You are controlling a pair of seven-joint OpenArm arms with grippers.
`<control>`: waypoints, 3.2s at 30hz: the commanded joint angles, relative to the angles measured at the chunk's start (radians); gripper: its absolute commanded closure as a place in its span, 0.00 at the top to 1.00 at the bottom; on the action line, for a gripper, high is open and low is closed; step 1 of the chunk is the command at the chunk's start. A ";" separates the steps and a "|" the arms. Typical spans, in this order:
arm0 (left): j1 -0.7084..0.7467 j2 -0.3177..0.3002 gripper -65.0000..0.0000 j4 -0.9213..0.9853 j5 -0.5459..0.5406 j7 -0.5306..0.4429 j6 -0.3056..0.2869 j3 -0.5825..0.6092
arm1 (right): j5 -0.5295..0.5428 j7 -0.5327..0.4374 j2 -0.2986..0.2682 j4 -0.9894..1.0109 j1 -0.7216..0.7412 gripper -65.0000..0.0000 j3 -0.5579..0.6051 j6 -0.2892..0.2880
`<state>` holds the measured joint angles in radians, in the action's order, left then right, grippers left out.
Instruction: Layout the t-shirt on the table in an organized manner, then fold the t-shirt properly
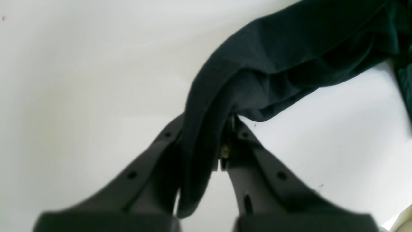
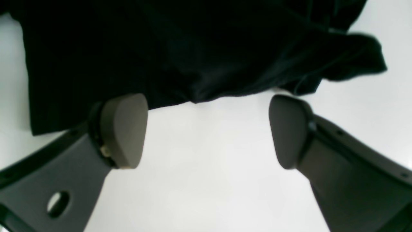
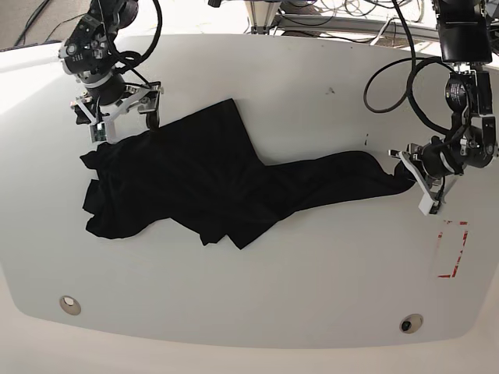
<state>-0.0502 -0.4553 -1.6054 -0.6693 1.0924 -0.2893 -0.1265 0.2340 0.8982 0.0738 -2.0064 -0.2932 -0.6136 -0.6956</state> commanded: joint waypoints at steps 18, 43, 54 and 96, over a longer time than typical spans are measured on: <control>-0.023 -0.017 0.00 -0.019 -0.011 -0.021 -0.003 -0.005 | 0.235 0.045 0.064 0.217 0.032 0.81 -0.107 -0.003; -0.021 -0.017 0.00 -0.019 -0.013 -0.021 -0.003 -0.005 | 0.241 0.048 0.064 0.393 0.116 0.75 0.034 -0.003; -0.021 -0.017 0.00 -0.019 -0.013 -0.021 -0.003 -0.005 | 0.233 0.046 0.062 0.393 0.127 0.16 0.034 -0.003; -0.029 -0.015 0.00 -0.019 -0.010 -0.022 -0.003 -0.003 | 0.233 0.051 -0.059 0.051 -0.151 0.25 -0.047 -0.003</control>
<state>-0.0608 -0.4545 -1.6054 -0.6697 1.0847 -0.2897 -0.1242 0.4492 0.9661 0.0196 -1.9518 -0.4362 -0.6613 -0.6922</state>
